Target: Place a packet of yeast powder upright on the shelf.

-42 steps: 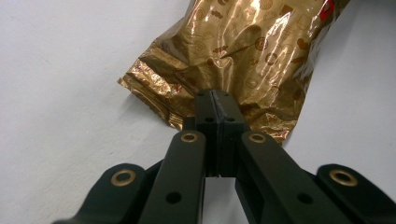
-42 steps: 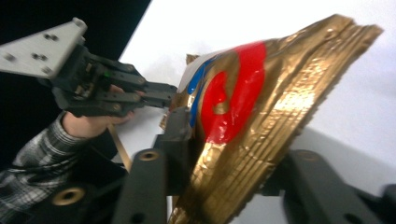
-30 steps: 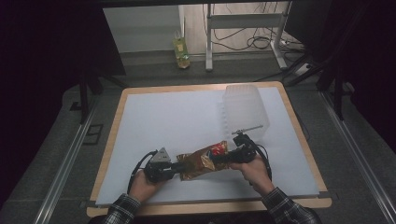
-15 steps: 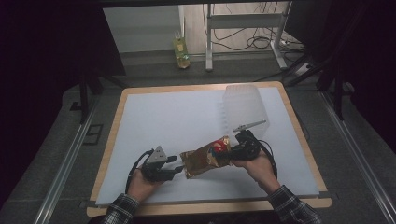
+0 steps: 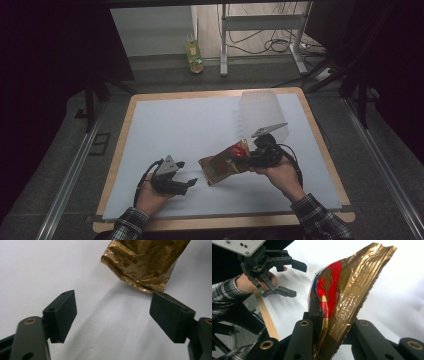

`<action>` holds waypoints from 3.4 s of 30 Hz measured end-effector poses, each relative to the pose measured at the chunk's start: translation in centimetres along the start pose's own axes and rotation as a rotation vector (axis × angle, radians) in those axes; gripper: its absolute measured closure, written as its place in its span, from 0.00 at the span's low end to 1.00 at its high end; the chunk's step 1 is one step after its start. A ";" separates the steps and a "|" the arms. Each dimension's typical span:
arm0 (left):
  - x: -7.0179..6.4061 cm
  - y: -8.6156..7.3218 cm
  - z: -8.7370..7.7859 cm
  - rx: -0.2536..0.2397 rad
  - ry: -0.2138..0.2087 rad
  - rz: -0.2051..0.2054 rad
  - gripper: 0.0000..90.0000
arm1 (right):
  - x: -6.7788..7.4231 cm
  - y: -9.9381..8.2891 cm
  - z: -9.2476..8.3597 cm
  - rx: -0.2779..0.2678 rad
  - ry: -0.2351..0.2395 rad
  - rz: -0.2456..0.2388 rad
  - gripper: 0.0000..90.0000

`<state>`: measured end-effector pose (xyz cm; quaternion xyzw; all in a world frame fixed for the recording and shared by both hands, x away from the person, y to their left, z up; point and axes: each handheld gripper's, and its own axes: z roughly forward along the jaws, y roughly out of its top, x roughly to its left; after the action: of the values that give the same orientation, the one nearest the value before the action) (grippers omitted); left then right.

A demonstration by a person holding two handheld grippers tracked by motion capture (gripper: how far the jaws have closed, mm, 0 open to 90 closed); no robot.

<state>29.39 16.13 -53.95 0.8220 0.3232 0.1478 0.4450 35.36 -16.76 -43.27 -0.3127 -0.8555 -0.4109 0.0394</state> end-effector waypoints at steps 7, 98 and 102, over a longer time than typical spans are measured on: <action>0.0 0.0 0.0 -0.008 0.018 -0.005 0.14 | 0.1 0.5 -0.6 0.015 -0.033 -0.062 0.85; -0.1 0.0 -0.2 -0.064 0.010 0.068 0.01 | -8.3 14.7 -12.3 0.262 -0.293 -0.694 0.86; 0.0 0.0 -0.2 -0.074 0.009 0.064 0.01 | -9.0 14.9 -12.0 0.273 -0.300 -0.701 0.86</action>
<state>29.23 16.30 -53.84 0.8141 0.2932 0.1775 0.4688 48.77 -23.04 -28.16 -0.0503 -0.9532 -0.2320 -0.1875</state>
